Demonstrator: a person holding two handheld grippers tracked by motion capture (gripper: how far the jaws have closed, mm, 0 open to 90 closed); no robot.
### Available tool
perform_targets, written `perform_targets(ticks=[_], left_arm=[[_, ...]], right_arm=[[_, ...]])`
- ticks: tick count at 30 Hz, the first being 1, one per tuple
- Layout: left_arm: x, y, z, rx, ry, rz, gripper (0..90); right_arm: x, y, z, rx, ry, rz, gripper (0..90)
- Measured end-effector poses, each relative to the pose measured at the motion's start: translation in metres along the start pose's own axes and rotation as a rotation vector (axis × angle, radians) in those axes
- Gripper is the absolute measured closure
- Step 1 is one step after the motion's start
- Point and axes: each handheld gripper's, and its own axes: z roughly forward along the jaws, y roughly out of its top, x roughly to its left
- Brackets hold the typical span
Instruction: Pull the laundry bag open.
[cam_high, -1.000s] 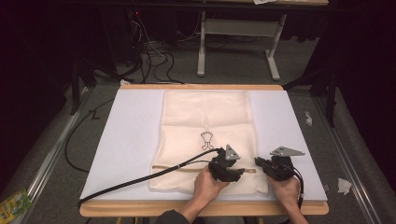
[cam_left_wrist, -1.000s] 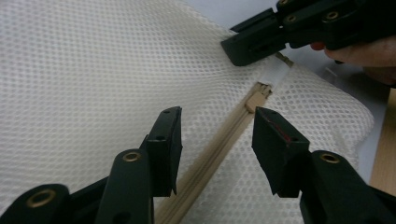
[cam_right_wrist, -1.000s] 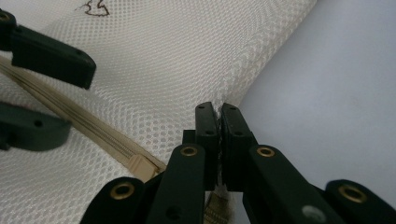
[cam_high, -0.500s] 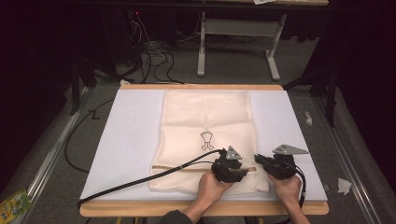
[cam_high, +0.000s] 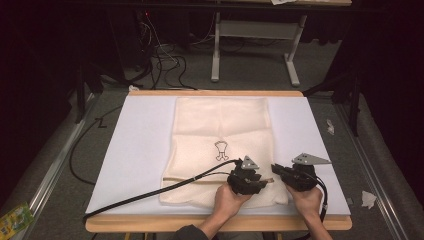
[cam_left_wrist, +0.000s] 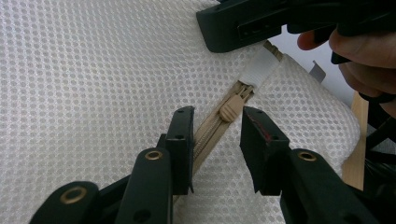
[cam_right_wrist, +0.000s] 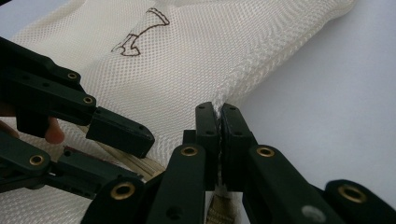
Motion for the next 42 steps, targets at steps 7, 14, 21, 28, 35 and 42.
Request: perform_targets(ticks=[7,14,21,28,35,42], left_arm=[[0.001,0.002,-0.001,-0.011,-0.010,-0.006,65.5],[0.000,0.002,-0.002,-0.015,-0.012,-0.015,65.3],[-0.002,0.003,-0.003,-0.022,-0.002,-0.006,64.5],[-0.004,0.004,-0.006,-0.037,-0.008,-0.009,64.9],[-0.012,0.008,-0.002,-0.008,-0.012,0.035,65.5],[-0.007,0.005,0.006,0.013,-0.015,0.002,64.7]], right_arm=[[0.001,0.003,-0.002,-0.009,0.007,-0.003,88.7],[0.000,0.004,-0.002,-0.011,0.011,-0.002,88.8],[0.000,0.003,-0.002,-0.013,0.011,0.003,88.8],[0.000,0.004,-0.003,-0.014,0.010,0.002,88.8],[0.001,0.006,-0.004,-0.021,0.013,-0.003,88.8],[0.001,0.006,-0.004,-0.019,0.017,-0.002,88.8]])
